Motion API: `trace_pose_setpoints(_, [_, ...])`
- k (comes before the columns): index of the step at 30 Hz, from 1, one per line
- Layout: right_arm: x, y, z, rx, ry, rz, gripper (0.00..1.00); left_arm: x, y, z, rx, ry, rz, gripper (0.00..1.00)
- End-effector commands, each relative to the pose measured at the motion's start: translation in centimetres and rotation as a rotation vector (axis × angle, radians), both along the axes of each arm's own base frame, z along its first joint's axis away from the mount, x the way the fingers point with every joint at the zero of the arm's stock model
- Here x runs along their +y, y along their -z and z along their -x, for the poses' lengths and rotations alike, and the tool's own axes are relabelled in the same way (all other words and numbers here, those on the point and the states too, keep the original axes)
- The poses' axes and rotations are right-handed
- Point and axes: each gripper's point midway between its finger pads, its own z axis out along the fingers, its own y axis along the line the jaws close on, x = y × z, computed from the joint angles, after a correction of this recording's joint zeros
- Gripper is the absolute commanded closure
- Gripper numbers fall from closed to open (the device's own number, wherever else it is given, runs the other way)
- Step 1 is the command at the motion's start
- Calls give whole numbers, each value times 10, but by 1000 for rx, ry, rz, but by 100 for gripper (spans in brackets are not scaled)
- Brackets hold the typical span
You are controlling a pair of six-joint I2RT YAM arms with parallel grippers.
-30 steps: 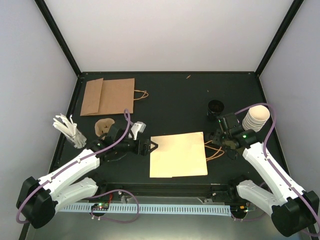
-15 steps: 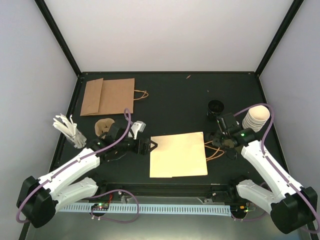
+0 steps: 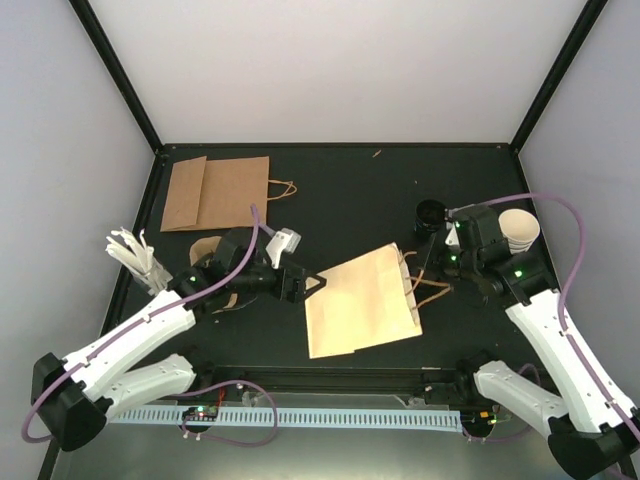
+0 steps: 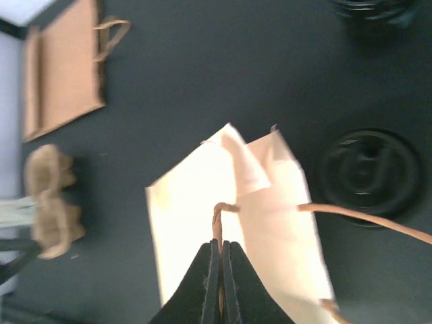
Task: Pack the takeout coffee
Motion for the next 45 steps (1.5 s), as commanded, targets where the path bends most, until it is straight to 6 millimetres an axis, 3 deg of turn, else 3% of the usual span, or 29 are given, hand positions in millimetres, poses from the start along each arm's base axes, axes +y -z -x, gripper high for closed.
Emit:
trace_pose_setpoints(1, [42,-45,6,-59,-105,-208,99,-23,-56,14,-49,86,105,2])
trace_pose_setpoints(6, [69,-84,3,-134,-139,-303,99,-47,-98,23,-105,153,157,5])
trace_pose_setpoints(10, [86,-103,1,-169,-168,-346,99,-63,-118,25,-140,177,173,8])
trace_pose_setpoints(22, [111,-138,-3,-232,-205,-460,99,-104,-124,24,-194,184,167,22])
trace_pose_setpoints(34, [121,-144,4,-223,-236,-504,99,-122,-139,8,-265,154,187,38])
trace_pose_setpoints(40, [128,-145,7,-213,-254,-530,99,-130,-143,2,-274,154,185,42])
trace_pose_setpoints(43, [132,-145,9,-210,-262,-535,99,-136,-138,-1,-264,157,175,54])
trace_pose_setpoints(45, [132,-144,9,-209,-260,-531,99,-137,-138,-2,-264,154,171,75])
